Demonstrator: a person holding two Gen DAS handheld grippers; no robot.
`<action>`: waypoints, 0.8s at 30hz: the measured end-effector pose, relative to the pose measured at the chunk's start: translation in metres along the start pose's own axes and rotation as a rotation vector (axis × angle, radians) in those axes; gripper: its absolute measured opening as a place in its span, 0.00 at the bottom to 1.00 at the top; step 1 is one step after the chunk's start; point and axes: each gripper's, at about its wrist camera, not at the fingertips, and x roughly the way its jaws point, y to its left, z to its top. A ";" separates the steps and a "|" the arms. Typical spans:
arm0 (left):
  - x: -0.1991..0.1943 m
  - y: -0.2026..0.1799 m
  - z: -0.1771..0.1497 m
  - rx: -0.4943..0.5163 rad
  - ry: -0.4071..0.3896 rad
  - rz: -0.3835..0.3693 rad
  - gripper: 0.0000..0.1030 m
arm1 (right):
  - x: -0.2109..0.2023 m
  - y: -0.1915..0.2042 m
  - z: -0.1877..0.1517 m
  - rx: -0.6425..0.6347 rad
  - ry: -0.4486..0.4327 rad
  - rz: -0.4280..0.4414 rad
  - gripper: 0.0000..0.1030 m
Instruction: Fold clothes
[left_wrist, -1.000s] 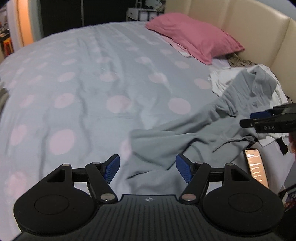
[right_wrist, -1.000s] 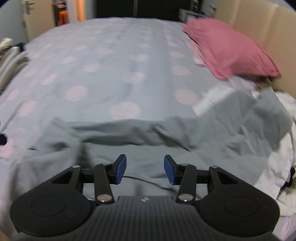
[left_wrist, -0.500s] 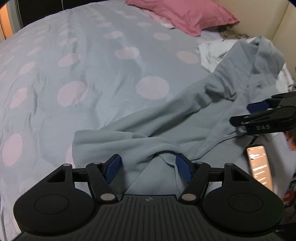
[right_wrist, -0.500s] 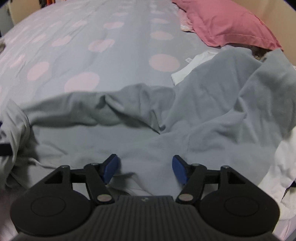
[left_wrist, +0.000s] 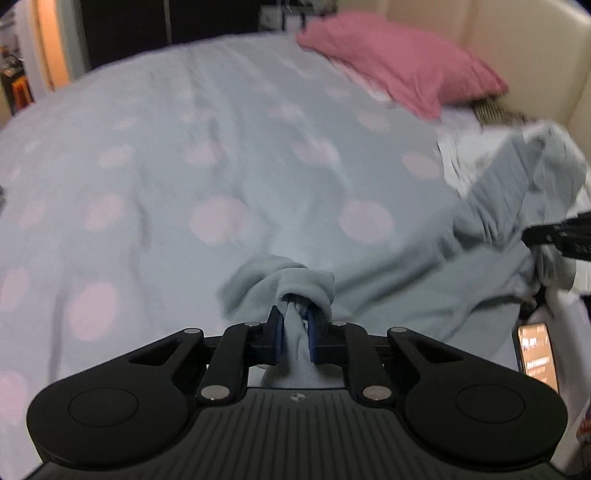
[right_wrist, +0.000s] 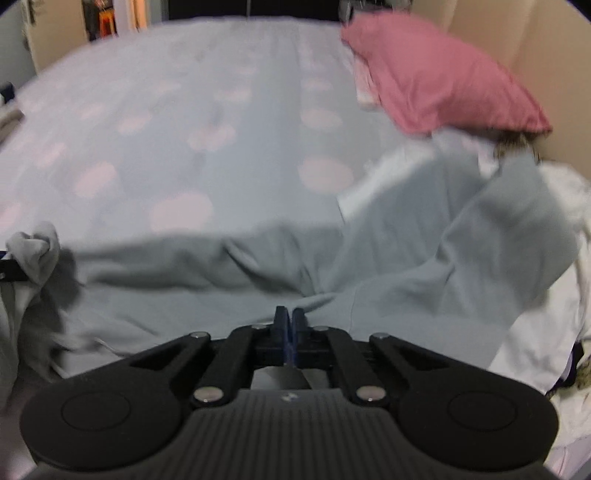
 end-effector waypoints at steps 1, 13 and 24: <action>-0.011 0.009 0.003 -0.016 -0.024 0.011 0.10 | -0.011 0.005 0.005 0.003 -0.031 0.014 0.03; -0.183 0.114 0.016 -0.140 -0.385 0.191 0.09 | -0.150 0.097 0.044 -0.054 -0.345 0.205 0.03; -0.206 0.194 -0.028 -0.209 -0.303 0.329 0.10 | -0.177 0.130 0.051 -0.001 -0.338 0.285 0.01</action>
